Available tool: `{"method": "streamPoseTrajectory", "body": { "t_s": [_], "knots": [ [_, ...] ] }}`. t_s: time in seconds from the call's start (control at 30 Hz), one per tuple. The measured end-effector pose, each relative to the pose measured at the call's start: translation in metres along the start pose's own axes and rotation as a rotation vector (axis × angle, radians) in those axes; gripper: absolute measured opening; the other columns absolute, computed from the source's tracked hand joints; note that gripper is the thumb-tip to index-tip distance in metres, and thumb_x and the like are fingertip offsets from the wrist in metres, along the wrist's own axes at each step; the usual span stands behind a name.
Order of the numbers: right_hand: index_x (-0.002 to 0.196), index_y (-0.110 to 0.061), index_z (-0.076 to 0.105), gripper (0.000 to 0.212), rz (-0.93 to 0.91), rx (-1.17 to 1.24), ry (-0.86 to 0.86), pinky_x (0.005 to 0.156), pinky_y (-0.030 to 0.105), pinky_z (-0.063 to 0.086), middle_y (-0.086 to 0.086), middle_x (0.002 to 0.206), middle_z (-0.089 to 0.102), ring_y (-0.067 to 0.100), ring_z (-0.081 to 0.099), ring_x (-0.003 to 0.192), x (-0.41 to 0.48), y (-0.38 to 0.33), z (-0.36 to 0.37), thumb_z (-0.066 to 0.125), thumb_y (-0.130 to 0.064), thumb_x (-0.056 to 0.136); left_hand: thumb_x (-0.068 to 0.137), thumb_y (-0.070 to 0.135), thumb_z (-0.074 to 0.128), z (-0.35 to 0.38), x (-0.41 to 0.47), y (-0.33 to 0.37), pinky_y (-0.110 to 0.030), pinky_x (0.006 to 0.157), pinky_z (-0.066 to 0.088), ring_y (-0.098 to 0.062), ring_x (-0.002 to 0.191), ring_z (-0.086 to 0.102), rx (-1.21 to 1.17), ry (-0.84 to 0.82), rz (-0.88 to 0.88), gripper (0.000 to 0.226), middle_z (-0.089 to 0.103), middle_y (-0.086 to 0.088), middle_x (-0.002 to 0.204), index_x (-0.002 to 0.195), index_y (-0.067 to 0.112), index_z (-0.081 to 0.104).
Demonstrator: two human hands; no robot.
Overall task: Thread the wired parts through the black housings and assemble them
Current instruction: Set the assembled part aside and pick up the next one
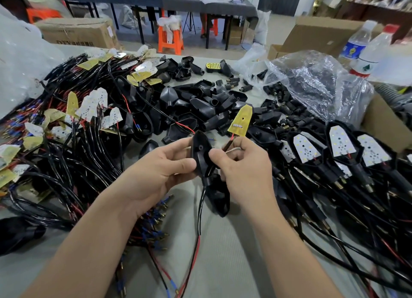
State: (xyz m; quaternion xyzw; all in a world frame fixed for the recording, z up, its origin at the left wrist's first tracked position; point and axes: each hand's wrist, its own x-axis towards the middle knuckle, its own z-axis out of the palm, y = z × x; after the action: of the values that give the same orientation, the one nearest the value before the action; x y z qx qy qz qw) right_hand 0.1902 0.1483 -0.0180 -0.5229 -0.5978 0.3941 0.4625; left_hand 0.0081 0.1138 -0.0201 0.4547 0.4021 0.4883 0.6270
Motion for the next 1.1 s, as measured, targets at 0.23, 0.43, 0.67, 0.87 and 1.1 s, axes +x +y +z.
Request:
{"method": "streamPoseTrajectory", "body": {
  "t_s": [0.23,0.43,0.67,0.87,1.1],
  "knots": [
    [0.083,-0.032,0.078,0.007,-0.072,0.129,0.061,0.066,0.036,0.053,0.003,0.07,0.069,0.01,0.058,0.061,-0.003,-0.002,0.001,0.076,-0.025,0.084,0.081,0.014,0.069,0.006,0.002,-0.005,-0.02,0.082,0.056,-0.012,0.108,0.07,0.046,0.045,0.021,0.055,0.074,-0.003,0.126,0.135,0.023,0.064],
    [0.082,-0.023,0.079,0.03,-0.081,0.186,-0.134,0.083,0.011,0.048,-0.006,0.088,0.074,0.005,0.066,0.086,-0.001,-0.009,0.001,0.061,-0.002,0.095,0.094,-0.001,0.06,0.012,0.003,-0.008,-0.021,0.082,0.057,-0.014,0.108,0.071,0.064,0.081,0.028,0.046,0.075,-0.003,0.123,0.133,0.024,0.065],
    [0.082,-0.014,0.076,0.036,0.047,0.444,-0.445,0.08,0.021,0.053,0.019,0.11,0.069,0.014,0.067,0.096,-0.004,-0.018,-0.006,0.049,0.001,0.101,0.087,0.008,0.069,0.016,0.003,-0.007,-0.025,0.086,0.059,-0.012,0.113,0.07,-0.089,-0.003,0.057,0.05,0.071,-0.001,0.132,0.135,0.024,0.064],
    [0.088,-0.018,0.081,0.035,0.078,0.449,-0.548,0.084,0.025,0.054,0.018,0.118,0.069,0.017,0.068,0.105,-0.005,-0.019,-0.012,0.051,-0.005,0.102,0.095,0.011,0.055,0.012,0.002,-0.003,-0.042,0.089,0.062,-0.02,0.12,0.067,-0.245,-0.066,0.035,0.05,0.07,-0.002,0.133,0.145,0.021,0.058],
    [0.088,-0.018,0.083,0.021,0.089,0.313,-0.565,0.085,0.02,0.054,0.001,0.109,0.076,0.012,0.07,0.104,-0.003,-0.019,-0.017,0.062,-0.018,0.088,0.098,0.008,0.051,0.012,0.003,-0.008,-0.041,0.093,0.059,-0.015,0.102,0.072,-0.261,-0.055,0.059,0.045,0.076,0.005,0.102,0.14,0.021,0.063]
  ]
}}
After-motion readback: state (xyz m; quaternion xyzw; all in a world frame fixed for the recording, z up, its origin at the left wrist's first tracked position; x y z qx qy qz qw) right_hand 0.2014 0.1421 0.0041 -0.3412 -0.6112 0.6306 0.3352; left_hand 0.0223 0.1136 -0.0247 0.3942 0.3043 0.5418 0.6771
